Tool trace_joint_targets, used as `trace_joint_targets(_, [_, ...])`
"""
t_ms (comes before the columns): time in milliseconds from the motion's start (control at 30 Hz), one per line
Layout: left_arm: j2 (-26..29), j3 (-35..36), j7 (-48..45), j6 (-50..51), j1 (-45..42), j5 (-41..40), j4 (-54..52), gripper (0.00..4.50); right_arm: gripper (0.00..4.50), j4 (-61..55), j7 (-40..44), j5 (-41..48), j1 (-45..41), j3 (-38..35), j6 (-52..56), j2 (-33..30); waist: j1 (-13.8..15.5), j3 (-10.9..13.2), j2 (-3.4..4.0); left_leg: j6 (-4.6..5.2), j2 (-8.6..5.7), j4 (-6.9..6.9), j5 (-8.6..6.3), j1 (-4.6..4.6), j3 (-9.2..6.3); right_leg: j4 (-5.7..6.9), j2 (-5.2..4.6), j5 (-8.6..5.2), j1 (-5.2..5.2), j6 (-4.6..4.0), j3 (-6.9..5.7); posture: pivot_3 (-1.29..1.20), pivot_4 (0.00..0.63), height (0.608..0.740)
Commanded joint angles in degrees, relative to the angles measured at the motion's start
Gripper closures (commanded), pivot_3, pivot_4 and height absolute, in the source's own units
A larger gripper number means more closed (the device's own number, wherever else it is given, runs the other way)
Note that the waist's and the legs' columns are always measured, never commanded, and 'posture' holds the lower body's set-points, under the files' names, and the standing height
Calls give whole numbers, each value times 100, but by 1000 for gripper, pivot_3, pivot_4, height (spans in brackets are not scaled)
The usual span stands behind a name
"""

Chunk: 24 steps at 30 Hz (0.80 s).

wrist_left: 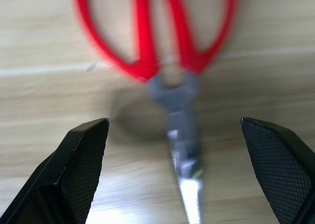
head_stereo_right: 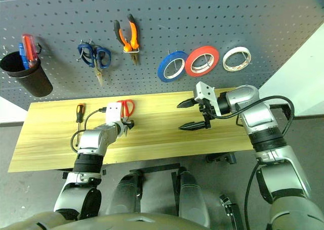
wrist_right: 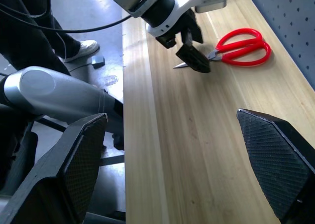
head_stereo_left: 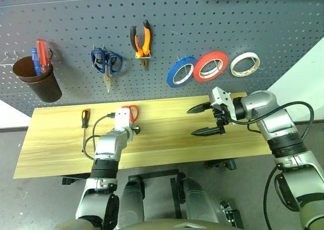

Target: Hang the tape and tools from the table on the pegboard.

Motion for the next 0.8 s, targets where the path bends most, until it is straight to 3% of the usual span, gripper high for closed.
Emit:
trace_joint_targets(33, [-50,126,218,-38,-129,61,212,0,49,-78,-28,48,-63,-167,-98,-34,-10,0,0,0,0,0,0,1,0,0,1,0,0,0,0,76,298,740])
trace_joint_targets(533, [-93,852,882,-56,-602,-45,1312,0,49,10,-172,-117,-9,-55,-280,127,-12,10,1,-1,-4,-1,0,3,-4,1,0,-1,-2,1,1,78,311,740])
trace_joint_targets(800, [-487,1201,1184,608,-249,-203,669,2363,0,211,-301,-336,-46,-35,-549,151,-17,9,1,-1,-4,-6,-1,5,-4,-1,0,-2,-1,3,1,79,304,740])
